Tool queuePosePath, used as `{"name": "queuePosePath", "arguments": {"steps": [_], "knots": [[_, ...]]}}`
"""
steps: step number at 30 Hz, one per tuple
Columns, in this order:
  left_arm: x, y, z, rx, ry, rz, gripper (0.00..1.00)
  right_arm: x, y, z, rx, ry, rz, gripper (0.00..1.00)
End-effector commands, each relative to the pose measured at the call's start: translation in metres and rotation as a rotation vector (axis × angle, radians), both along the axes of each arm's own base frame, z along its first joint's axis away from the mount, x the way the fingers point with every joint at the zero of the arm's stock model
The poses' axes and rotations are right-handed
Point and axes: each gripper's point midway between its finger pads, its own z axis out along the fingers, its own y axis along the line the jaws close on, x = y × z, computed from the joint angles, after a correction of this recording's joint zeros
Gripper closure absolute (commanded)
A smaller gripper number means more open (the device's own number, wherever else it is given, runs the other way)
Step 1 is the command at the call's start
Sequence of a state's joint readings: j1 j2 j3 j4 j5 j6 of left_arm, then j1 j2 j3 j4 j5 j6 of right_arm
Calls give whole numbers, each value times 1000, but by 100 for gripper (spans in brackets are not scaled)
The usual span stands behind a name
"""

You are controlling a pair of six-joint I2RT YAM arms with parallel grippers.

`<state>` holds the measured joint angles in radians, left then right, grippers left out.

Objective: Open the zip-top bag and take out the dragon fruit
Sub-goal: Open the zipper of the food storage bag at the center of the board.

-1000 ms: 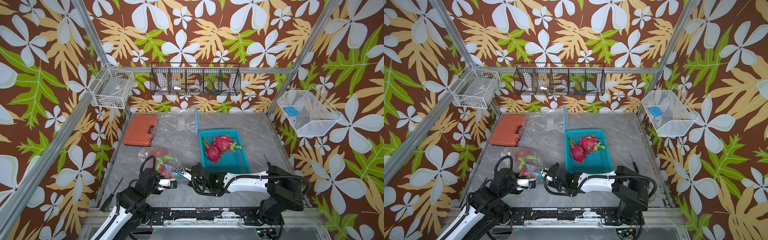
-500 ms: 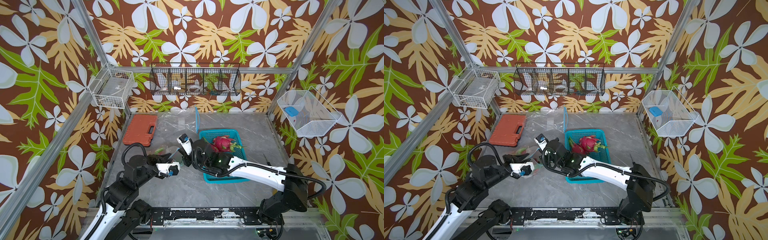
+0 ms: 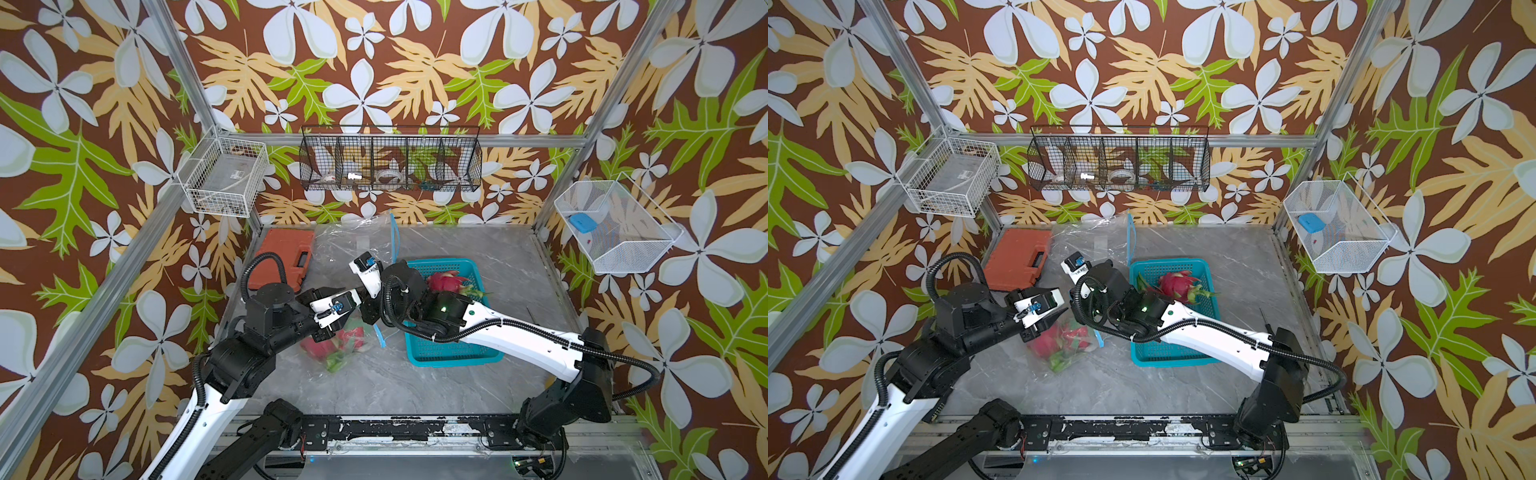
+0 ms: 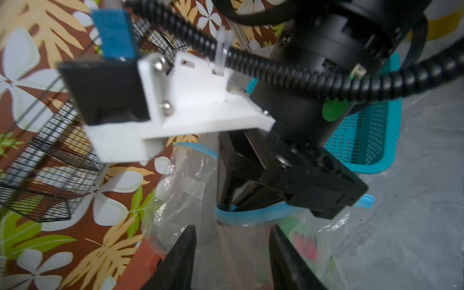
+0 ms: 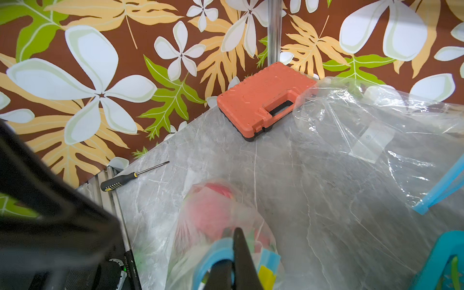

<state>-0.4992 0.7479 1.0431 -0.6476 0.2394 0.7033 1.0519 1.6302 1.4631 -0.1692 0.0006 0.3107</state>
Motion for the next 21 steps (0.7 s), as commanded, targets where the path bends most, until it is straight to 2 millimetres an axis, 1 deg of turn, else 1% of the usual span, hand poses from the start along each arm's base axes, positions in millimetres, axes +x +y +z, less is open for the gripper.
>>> {"name": "queuePosePath", "arguments": {"steps": [1,3,6,8,11,13,15,18,19,21], "knots": [[-4,5,-31,6,147,47,52,6,5,15,65,0,-29,100],[-3,6,-35,-19,204,58,52,11,2,14,68,9,-66,100],[2,3,-33,-161,364,100,53,15,-3,14,65,15,-111,100],[5,-1,-35,-217,440,110,53,19,-8,16,75,21,-160,100],[3,-7,-46,-205,475,74,56,23,-12,31,115,9,-189,100],[7,2,-69,-115,463,103,60,29,-17,40,120,-13,-233,100],[14,17,-91,-34,465,149,60,38,-26,41,101,-30,-280,100],[24,42,-114,9,518,220,55,51,-41,35,75,-21,-334,100],[27,50,-126,53,531,240,55,54,-47,33,68,-16,-350,100],[32,66,-153,143,538,293,55,55,-55,26,50,-3,-358,100]]}}
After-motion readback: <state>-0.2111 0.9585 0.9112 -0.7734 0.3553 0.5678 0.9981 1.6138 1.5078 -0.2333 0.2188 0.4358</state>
